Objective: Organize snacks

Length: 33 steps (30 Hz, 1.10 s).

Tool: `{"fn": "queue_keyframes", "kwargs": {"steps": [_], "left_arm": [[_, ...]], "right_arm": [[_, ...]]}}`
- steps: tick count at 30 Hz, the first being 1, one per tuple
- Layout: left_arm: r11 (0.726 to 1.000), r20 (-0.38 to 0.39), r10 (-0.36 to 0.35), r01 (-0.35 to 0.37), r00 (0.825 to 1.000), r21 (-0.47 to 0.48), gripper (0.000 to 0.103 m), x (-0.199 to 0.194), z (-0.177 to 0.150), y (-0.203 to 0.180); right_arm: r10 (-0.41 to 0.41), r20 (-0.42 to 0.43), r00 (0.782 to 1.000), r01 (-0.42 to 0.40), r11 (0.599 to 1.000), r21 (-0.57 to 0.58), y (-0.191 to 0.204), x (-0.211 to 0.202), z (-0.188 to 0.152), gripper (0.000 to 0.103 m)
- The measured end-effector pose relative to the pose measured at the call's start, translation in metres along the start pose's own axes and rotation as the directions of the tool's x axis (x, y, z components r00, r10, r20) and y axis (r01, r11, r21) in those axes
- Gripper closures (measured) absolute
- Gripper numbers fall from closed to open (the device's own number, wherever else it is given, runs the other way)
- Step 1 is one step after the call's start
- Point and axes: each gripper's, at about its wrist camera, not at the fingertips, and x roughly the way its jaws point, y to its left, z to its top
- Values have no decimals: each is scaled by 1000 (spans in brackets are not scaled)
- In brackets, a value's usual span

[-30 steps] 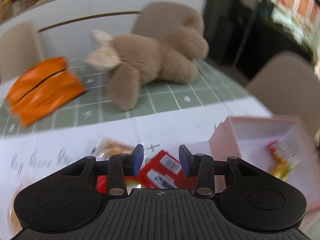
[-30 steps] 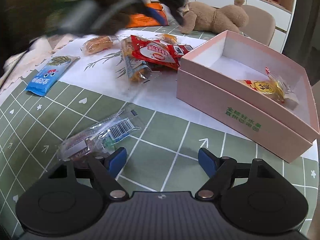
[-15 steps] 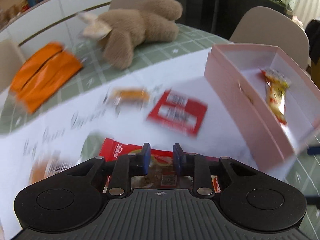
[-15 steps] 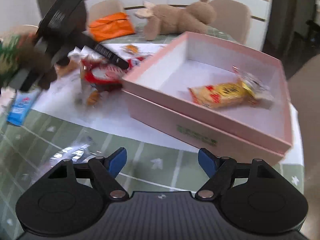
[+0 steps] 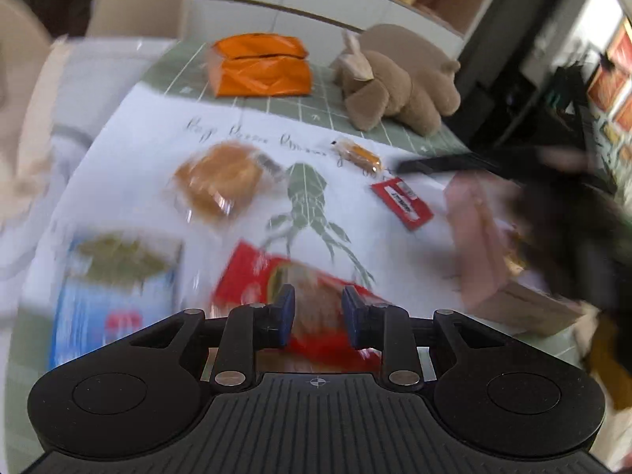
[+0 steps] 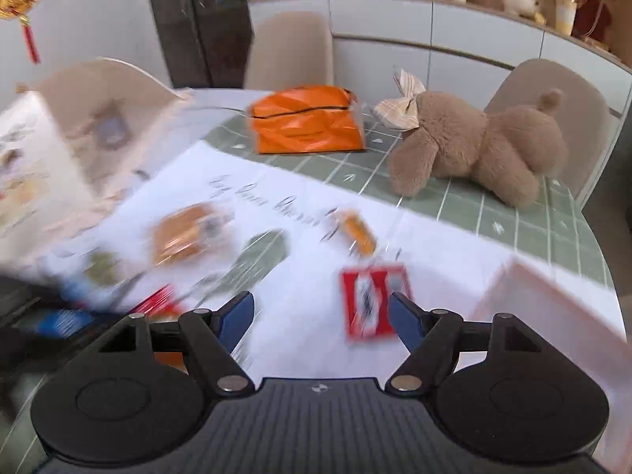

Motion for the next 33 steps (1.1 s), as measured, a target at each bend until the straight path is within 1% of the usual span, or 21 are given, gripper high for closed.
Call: {"fn": "queue_keyframes", "kwargs": {"steps": [2,3,4,5,6,7,10,11,14,15,17,19,20,21,23,24,25,27,29,31,33], "left_arm": [[998,-21,-34,33,999,-47,74,-9,-10,1],[996,-34,-47,45,998,-75,74,-13,-17,3],[994,-47,-56,51,997,-97,74,-15,-22,5],[992,-58,-60,53,997,-115,74,-15,-27,7],[989,-71,-60,50,996,-137,74,-15,-32,10],[987,-76,-59,46,995,-154,74,-15,-37,14],[975,-68,-31,16,997,-220,74,-10,-45,28],[971,-61,-26,10,998,-240,74,-11,-46,32],[958,-37,-30,18,999,-286,74,-7,-44,39],[955,-33,-34,23,999,-295,74,-7,-43,42],[953,-28,-37,27,999,-302,74,-4,-37,43],[956,-17,-23,17,1000,-295,73,-5,-33,44],[957,-8,-16,12,1000,-291,73,-6,-30,44],[957,5,-8,9,1000,-290,73,-10,-29,44],[957,26,-2,10,1000,-289,73,-18,-28,45],[958,30,0,8,1000,-287,73,-20,-28,44],[960,30,2,7,1000,-279,73,-23,-29,43],[966,20,-8,13,1000,-258,73,-26,-30,40],[973,8,-25,26,1000,-229,73,-28,-32,33],[981,-7,-41,39,999,-191,73,-28,-35,23],[987,-23,-48,44,999,-157,73,-26,-37,15]], "right_arm": [[-37,-22,999,37,999,0,-5,34,20,29],[-51,-39,998,51,999,18,-8,53,31,32],[-47,-56,997,50,998,41,-11,68,39,38],[-41,-70,997,45,997,58,-14,83,44,41],[-36,-86,996,43,996,72,-16,95,50,49],[-46,-106,993,55,995,81,-17,107,55,63],[-74,-146,986,81,996,41,-10,120,53,81],[-65,-149,987,70,997,31,-6,119,48,82],[40,-161,986,-36,999,28,13,98,21,82],[78,-165,983,-77,997,15,23,87,6,82],[129,-182,975,-132,991,-3,40,72,-18,82],[197,-219,956,-204,979,-10,56,55,-41,82],[213,-230,949,-224,974,-21,62,47,-47,82],[205,-230,951,-221,974,-43,65,36,-49,81],[218,-220,951,-229,973,-24,57,25,-41,79],[210,-199,957,-214,977,-1,46,19,-34,69],[173,-175,969,-173,985,14,34,17,-24,53],[63,-146,987,-60,998,27,9,20,-5,37],[0,-176,984,11,998,62,-13,35,7,37],[-13,-218,976,40,992,118,-34,57,16,37],[-24,-247,969,61,988,144,-43,75,18,37]]}}
